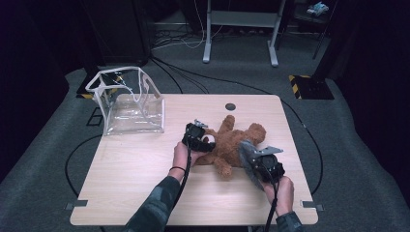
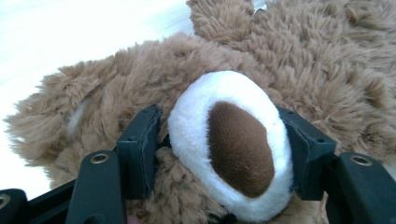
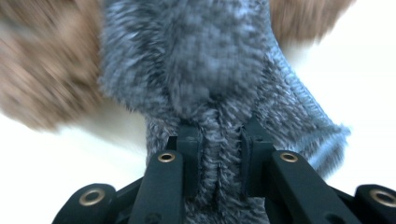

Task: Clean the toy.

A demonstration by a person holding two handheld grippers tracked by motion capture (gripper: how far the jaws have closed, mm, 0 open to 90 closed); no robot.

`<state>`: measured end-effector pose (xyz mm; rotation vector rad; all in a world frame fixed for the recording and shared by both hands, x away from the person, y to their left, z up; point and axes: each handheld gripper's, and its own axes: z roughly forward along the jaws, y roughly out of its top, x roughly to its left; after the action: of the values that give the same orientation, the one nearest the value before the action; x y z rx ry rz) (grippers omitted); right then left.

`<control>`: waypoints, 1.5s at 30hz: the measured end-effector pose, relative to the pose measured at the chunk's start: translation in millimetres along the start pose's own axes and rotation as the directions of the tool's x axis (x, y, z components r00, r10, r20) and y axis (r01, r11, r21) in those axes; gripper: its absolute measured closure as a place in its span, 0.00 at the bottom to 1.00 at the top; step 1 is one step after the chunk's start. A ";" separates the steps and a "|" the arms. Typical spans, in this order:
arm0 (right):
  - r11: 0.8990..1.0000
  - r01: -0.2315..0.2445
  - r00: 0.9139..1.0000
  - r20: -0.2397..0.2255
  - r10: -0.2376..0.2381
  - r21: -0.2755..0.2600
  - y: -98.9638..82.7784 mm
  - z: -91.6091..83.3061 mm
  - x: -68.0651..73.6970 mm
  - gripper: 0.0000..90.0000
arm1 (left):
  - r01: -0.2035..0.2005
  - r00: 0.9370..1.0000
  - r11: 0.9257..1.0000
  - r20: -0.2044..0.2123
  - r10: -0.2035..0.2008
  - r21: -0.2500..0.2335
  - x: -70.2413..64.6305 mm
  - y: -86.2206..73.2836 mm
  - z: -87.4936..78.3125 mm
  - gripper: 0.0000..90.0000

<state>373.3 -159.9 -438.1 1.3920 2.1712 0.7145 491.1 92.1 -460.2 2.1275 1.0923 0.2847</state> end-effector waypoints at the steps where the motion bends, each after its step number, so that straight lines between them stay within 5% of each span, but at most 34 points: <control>1: 1.000 0.000 1.000 0.000 0.000 0.000 0.0 0.0 0.0 0.82 | 0.000 1.000 1.000 0.000 0.000 0.000 0.0 0.0 0.0 0.42; 3: 0.999 0.018 1.000 -0.023 -0.020 -0.051 18.7 -6.5 12.5 0.82 | 0.002 1.000 1.000 -0.005 -0.002 -0.001 -0.8 0.4 0.7 0.42; 9: 0.998 0.059 0.998 -0.032 -0.059 -0.018 28.9 13.0 29.3 0.82 | -0.002 1.000 1.000 0.002 0.002 0.010 0.4 1.2 0.2 0.42; 18: 0.996 0.007 1.000 0.002 -0.007 0.085 -26.5 22.0 5.0 0.83 | -0.004 1.000 1.000 0.004 0.004 0.006 0.6 1.0 0.4 0.41; 21: 0.996 -0.009 1.000 0.005 0.009 0.085 -32.3 22.2 0.6 0.82 | -0.004 1.000 1.000 0.003 0.004 0.006 0.4 1.0 0.4 0.41; 28: 0.999 -0.005 0.999 -0.039 0.003 -0.051 6.2 -8.9 14.9 0.82 | 0.003 1.000 1.000 -0.007 -0.003 0.000 -1.3 0.8 0.6 0.41; 32: 0.997 0.021 0.999 -0.048 -0.025 -0.072 36.6 -1.5 30.5 0.82 | 0.005 1.000 1.000 -0.001 -0.005 0.004 -0.6 0.5 -0.1 0.41; 37: 0.997 0.074 0.997 -0.019 -0.074 -0.018 34.7 28.7 44.3 0.83 | 0.002 1.000 1.000 0.004 -0.002 0.004 0.1 -0.1 -0.2 0.41; 45: 0.989 0.104 0.995 -0.017 -0.102 0.109 0.2 42.6 33.3 0.83 | 0.004 1.000 1.000 0.009 -0.004 0.000 1.4 0.1 0.1 0.41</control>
<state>387.4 -121.7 -473.6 1.3202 2.3032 0.5741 492.1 93.0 -460.4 2.1240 1.0915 0.2728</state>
